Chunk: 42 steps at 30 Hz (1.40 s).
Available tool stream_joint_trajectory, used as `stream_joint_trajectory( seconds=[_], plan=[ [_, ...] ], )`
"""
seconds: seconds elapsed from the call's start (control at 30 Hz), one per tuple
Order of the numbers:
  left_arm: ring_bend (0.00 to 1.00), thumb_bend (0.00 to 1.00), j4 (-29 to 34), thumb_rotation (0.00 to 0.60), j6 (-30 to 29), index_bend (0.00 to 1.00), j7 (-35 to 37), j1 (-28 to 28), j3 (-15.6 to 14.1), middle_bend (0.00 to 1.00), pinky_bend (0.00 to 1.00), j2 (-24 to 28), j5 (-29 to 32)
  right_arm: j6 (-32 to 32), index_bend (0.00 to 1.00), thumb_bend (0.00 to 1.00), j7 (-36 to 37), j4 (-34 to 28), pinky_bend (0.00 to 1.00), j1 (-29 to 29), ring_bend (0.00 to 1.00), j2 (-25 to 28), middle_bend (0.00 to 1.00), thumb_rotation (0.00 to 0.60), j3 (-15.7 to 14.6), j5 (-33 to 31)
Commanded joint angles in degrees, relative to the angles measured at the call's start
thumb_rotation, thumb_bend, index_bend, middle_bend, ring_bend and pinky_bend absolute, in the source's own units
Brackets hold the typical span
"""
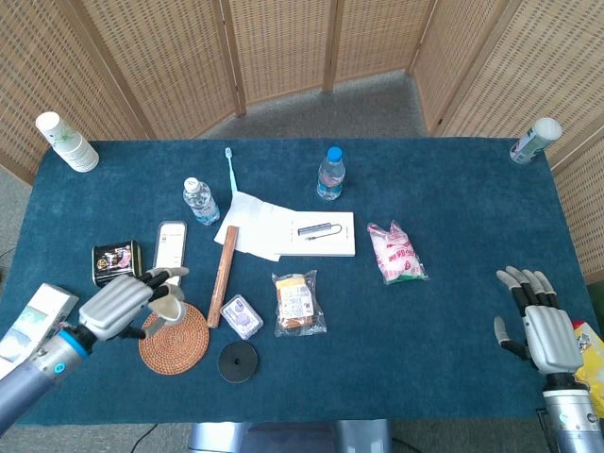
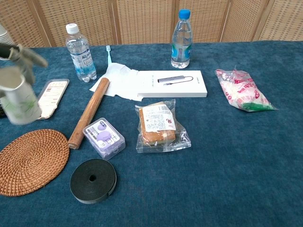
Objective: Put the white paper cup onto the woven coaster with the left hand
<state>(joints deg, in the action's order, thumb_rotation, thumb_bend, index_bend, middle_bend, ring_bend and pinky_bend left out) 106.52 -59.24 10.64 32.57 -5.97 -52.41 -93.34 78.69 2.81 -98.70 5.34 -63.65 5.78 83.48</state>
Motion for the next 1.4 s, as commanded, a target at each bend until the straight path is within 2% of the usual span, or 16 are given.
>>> stream_joint_trajectory(
  seconds=[0.03,0.2,0.5,1.07,1.4],
  plan=[
    [0.16,0.5,-0.8,0.6,-0.7,0.34,-1.1,-2.1,-1.7,0.14,0.45,-0.1,-0.4,0.2,0.11,0.55,-0.2,-0.2,0.0,0.0,0.0,-0.1,0.0,0.6,-0.3,0.2],
    [0.15,0.5,-3.5,0.6,-0.7,0.33,-2.7,-4.3,-3.2,0.13,0.43,-3.1,-0.6,0.9,0.11,0.55,-0.3,-0.7,0.0,-0.2,0.0,-0.1,0.0,0.6,-0.7,0.6],
    [0.14,0.5,-6.6,0.6,-0.5,0.33,-4.9,-5.8,-2.9,0.12,0.42,-8.4,-0.2,2.3,0.1,0.55,0.4,-0.9,0.0,-0.9,0.0,0.4,0.0,0.6,-1.5,1.2],
    [0.06,0.5,-9.6,0.6,-0.5,0.3,-8.2,-7.2,-2.8,0.07,0.32,-12.3,0.0,2.8,0.1,0.55,2.7,0.4,0.0,-1.3,0.0,0.2,0.0,0.6,-2.5,1.4],
    [0.0,0.5,-8.6,0.6,-0.2,0.26,-9.2,-7.0,-2.8,0.02,0.25,-11.6,-0.4,3.2,0.1,0.55,3.3,0.6,0.0,-1.5,0.0,0.4,0.0,0.6,-2.6,1.4]
  ],
)
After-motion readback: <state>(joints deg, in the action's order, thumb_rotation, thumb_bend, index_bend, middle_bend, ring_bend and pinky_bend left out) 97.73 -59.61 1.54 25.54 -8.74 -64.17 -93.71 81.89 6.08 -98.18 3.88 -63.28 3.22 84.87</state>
